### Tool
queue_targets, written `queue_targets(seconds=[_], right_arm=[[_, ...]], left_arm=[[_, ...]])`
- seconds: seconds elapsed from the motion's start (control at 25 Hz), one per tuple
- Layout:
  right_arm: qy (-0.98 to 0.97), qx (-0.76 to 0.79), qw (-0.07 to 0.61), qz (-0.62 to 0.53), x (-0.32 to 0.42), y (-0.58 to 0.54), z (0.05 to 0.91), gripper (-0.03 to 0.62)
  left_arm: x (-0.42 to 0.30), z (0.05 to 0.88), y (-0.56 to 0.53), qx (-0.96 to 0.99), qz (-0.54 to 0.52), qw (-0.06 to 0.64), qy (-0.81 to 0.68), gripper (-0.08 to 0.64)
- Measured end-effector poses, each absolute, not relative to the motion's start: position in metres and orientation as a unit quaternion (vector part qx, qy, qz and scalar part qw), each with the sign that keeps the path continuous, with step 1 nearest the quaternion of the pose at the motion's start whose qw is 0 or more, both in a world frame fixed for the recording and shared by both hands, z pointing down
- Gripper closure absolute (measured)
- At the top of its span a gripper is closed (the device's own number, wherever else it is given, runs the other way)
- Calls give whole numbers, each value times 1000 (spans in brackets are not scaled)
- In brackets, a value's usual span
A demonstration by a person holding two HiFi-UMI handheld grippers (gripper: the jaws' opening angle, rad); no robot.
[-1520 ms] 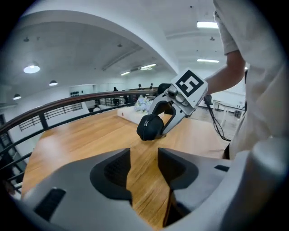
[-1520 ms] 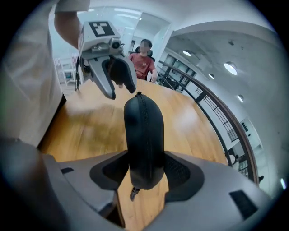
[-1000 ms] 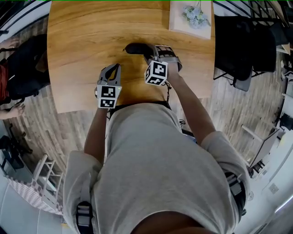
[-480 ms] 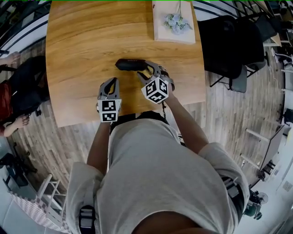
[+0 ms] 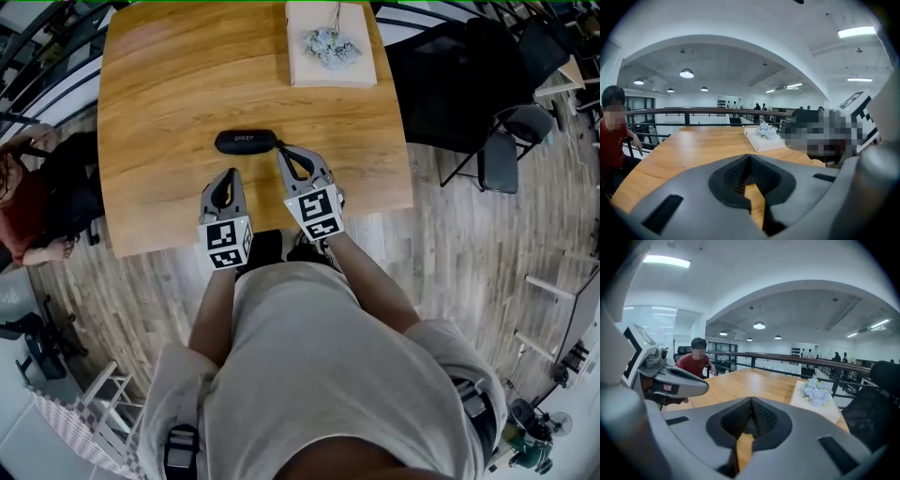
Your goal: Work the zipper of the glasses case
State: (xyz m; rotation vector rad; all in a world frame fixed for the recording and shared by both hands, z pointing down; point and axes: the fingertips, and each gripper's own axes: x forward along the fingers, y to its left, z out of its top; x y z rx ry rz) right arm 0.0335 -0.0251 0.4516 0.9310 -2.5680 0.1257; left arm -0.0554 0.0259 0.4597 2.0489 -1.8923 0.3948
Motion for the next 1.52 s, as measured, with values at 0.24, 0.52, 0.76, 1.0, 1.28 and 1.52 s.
queue_targets(seconds=[0.24,0.52,0.76,1.0,1.28,1.52], right_arm=[[-925,362,115,17,69,-12,371,566],[-924,377,52,-41,98,-5,301,566],[-919,391,37,-42,112,6,270,566],[-916,398,30,-47,123,9,270,566],[-911,407,31,-55,131,5,266,566],[-910,409,32,-53,134,8,268,566]], left_arm=[[-27,380,34,714,109,84,-686,535],[-14,313,48,703,57,37,-708,535],[-6,282,56,705,48,8,-708,535],[10,279,54,716,41,-8,-697,535],[18,274,46,726,38,-18,-687,536],[26,278,47,733,39,-15,-679,535]])
